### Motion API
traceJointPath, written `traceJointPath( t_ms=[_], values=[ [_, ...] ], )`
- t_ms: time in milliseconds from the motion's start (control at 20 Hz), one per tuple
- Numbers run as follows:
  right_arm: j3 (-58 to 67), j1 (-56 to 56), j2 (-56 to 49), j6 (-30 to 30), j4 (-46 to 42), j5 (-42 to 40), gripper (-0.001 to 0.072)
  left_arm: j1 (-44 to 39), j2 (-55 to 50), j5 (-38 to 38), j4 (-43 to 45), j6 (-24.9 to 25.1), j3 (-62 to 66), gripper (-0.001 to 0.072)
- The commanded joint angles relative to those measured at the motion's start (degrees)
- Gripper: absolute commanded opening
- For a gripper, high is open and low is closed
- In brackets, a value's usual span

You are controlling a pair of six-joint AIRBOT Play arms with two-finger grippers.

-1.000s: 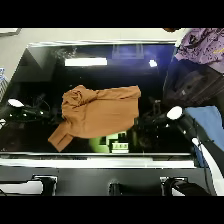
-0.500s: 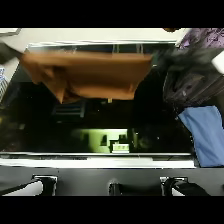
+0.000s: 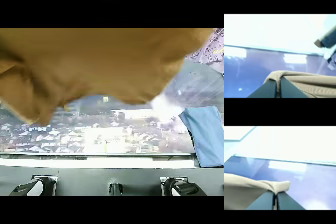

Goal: Fold the clothes and pants, and hang the long-sleeved shirts on hangers.

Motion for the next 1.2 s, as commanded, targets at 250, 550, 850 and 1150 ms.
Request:
traceJointPath(
  t_ms=[250,550,850,1150],
  values=[
    [0.61,-0.02,-13.33,3.23,-6.01,2.51,0.0032,-0.02,-10.93,-3.17,1.60,-1.55,-0.83,0.0015],
    [0.61,-0.02,-38.10,3.87,-6.10,4.20,0.0032,-2.47,-42.77,-4.13,-1.38,5.27,-0.83,0.0016],
    [0.61,-0.02,-56.96,4.52,-3.50,-5.11,0.0033,-5.57,-65.07,6.19,-5.38,5.22,-0.81,0.0017],
    [0.61,0.04,-64.57,5.42,6.84,-8.44,0.0033,-5.92,-69.18,9.51,-6.99,5.22,-0.81,0.0021]
  ],
)
